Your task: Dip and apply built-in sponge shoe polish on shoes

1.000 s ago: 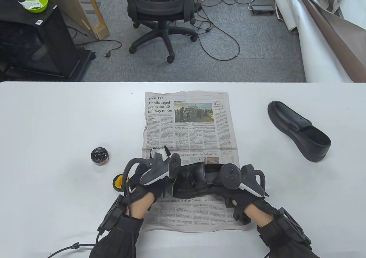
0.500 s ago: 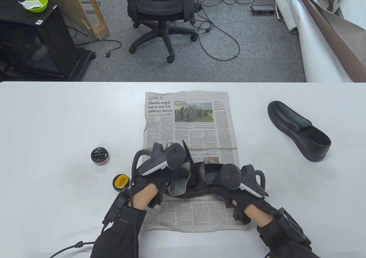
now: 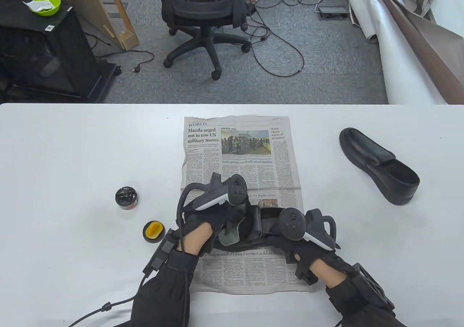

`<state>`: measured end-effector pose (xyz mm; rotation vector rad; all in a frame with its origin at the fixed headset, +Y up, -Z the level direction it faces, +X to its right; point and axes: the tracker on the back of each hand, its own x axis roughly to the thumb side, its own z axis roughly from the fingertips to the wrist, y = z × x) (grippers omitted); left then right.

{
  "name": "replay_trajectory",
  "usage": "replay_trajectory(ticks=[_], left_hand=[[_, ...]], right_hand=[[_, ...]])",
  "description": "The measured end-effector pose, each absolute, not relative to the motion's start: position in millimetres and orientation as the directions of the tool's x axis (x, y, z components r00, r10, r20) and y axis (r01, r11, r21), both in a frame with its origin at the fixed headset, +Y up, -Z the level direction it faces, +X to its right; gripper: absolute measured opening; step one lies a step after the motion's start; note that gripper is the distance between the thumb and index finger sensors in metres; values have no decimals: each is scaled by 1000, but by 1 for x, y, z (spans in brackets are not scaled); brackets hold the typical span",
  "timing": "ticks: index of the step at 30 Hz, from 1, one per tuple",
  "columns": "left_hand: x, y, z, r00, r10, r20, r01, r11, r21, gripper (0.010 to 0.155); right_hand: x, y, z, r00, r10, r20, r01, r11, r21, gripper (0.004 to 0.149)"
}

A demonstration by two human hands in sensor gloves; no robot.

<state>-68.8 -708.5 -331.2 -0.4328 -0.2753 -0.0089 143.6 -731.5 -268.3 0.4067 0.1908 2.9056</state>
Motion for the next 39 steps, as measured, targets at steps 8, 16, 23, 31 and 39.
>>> replay_trajectory(ticks=[8, 16, 23, 31, 39], left_hand=[[-124, -712, -340, 990, -46, 133, 111, 835, -539, 56], [-80, -692, -346, 921, 241, 306, -93, 899, -428, 59], [-35, -701, -351, 901, 202, 384, -24, 907, -421, 59], [-69, -712, -361, 952, 138, 274, 44, 822, -567, 55], [-105, -712, -351, 972, -102, 210, 204, 810, -550, 54]], right_hand=[[143, -731, -269, -943, 212, 256, -176, -972, 157, 45], [143, -732, -269, -941, 213, 263, -177, -972, 154, 45], [143, -732, -269, -940, 210, 270, -175, -973, 149, 46], [142, -732, -269, -942, 202, 267, -170, -975, 141, 45], [142, -732, -268, -945, 198, 261, -166, -976, 139, 45]])
